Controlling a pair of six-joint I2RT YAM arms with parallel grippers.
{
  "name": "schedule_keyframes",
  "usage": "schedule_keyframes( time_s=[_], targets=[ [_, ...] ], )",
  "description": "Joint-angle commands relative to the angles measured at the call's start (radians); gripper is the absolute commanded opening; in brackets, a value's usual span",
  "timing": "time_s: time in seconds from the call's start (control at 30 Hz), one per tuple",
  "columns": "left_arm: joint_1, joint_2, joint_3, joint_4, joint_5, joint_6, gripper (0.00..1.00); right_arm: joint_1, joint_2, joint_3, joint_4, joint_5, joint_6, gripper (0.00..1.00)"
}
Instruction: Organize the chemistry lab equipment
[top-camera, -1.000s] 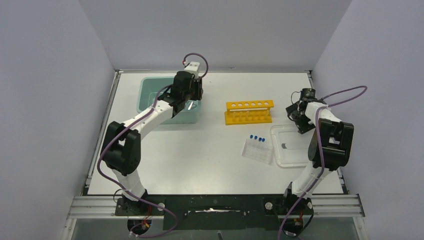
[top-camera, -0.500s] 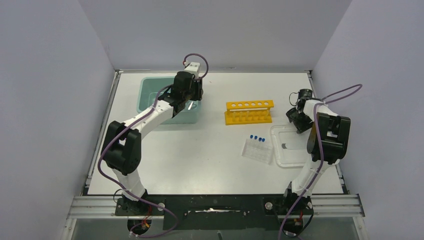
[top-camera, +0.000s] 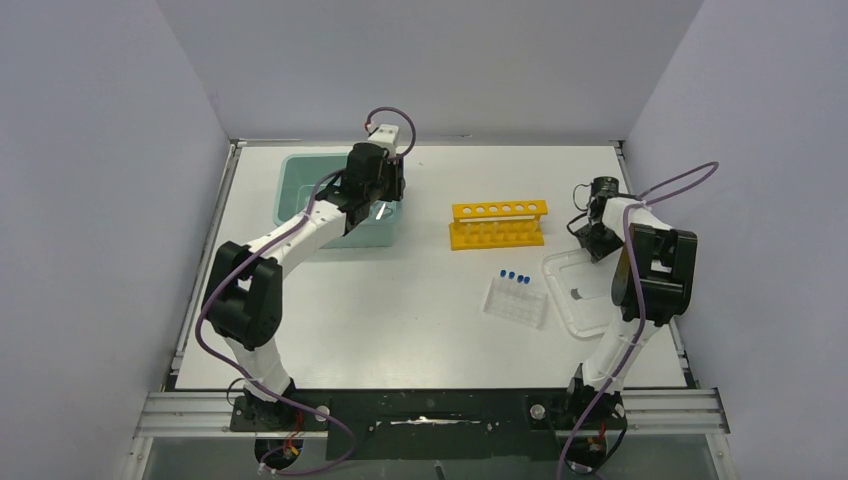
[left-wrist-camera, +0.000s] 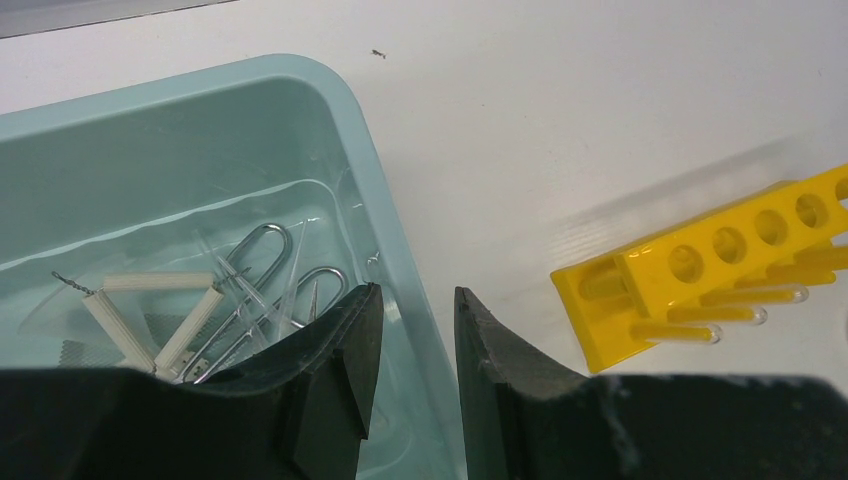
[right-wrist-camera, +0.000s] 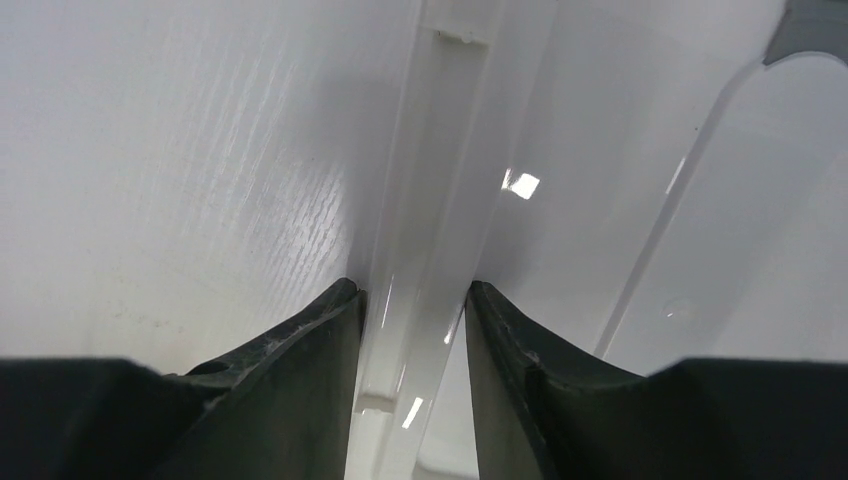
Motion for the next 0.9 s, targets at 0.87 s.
schedule_keyframes(
  time_s=[0.87],
  targets=[
    [0.006, -0.01, -0.001, 0.095, 0.064, -0.027, 0.32, 0.15, -0.266, 0.023, 0.115, 0.234, -0.165, 0.21]
  ],
)
